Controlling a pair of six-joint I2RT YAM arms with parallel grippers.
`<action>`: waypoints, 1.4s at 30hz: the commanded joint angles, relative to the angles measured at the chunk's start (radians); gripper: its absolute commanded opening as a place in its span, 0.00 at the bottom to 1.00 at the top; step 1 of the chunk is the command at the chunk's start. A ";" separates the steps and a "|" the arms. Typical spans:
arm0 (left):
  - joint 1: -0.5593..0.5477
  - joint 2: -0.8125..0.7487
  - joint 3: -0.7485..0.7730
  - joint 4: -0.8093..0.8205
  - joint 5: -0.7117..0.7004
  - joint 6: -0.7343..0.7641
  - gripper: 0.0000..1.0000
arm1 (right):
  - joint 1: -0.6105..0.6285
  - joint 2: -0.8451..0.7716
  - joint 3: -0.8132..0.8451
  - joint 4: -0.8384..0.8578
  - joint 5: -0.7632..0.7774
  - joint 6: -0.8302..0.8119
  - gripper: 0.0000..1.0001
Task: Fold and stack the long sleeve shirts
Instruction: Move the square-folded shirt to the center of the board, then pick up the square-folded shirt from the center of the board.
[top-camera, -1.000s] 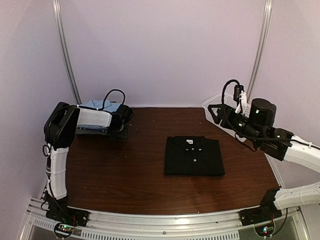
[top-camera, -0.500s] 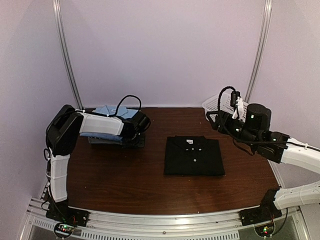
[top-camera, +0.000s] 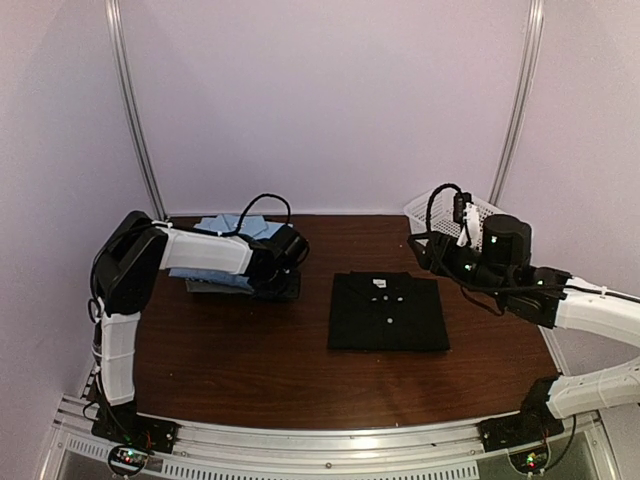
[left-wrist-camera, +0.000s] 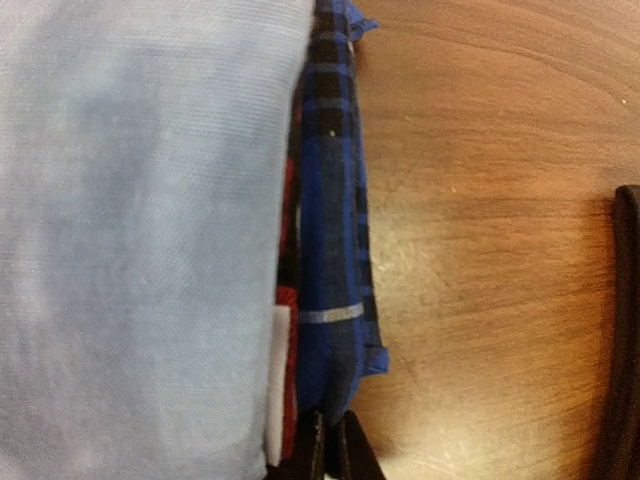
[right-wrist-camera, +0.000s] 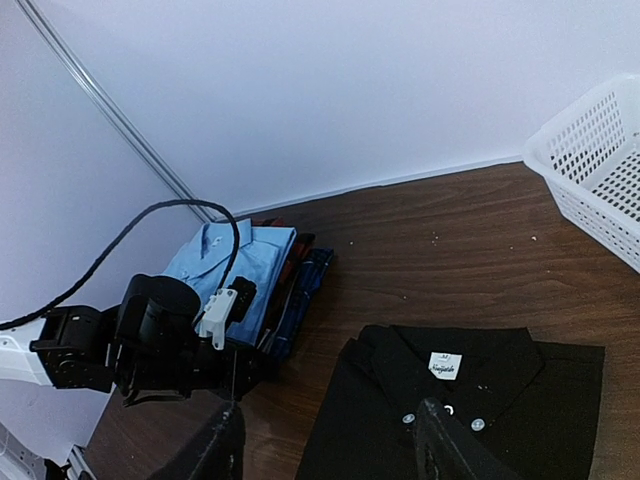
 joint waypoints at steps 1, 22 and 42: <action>-0.037 -0.055 0.038 0.000 0.117 0.000 0.13 | 0.000 0.028 -0.023 0.017 0.019 0.007 0.58; -0.077 -0.197 -0.010 0.075 0.328 -0.015 0.43 | -0.117 0.011 -0.049 -0.031 0.235 0.009 0.58; -0.076 -0.276 -0.297 0.371 0.458 -0.004 0.47 | -0.306 0.126 -0.016 -0.229 -0.018 0.011 0.59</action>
